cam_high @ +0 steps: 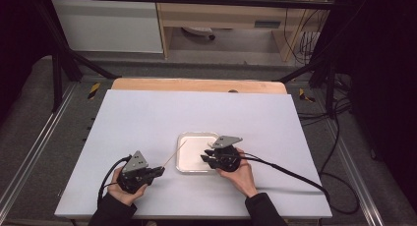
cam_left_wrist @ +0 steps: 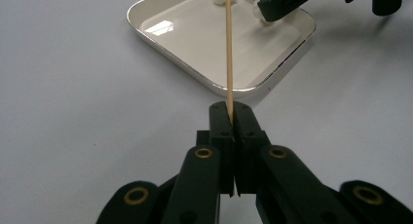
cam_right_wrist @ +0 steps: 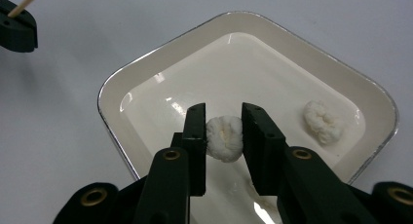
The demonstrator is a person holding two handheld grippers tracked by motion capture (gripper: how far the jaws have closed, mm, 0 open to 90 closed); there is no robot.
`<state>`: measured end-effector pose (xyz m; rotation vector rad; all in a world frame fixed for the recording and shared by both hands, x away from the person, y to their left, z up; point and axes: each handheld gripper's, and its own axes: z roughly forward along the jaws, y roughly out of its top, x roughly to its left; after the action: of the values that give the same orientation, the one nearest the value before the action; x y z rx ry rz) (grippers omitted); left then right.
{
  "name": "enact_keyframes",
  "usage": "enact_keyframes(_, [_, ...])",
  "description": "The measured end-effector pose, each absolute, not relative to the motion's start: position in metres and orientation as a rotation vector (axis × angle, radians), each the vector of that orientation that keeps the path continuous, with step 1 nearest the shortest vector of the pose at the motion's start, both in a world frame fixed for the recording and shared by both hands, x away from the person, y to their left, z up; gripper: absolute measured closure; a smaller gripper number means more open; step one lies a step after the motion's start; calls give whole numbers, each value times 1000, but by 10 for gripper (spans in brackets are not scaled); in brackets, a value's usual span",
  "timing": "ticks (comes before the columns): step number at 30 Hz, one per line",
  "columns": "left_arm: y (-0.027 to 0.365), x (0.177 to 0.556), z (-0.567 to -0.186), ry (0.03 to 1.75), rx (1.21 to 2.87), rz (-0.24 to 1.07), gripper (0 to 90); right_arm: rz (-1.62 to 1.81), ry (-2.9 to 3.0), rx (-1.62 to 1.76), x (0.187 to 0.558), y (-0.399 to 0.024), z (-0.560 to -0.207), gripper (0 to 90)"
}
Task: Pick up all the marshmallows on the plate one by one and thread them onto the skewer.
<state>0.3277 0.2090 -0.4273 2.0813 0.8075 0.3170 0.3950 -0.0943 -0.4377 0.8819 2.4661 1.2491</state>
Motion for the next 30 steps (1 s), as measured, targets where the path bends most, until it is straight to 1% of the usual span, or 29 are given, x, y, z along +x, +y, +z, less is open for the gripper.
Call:
enact_keyframes(21, [197,325,-428,767,2072,325,885,1511,2337,928,390,-124,-391,741])
enact_keyframes(30, [191,325,-429,748,2059,330,885,1678,2298,974,391,-127,-380,742])
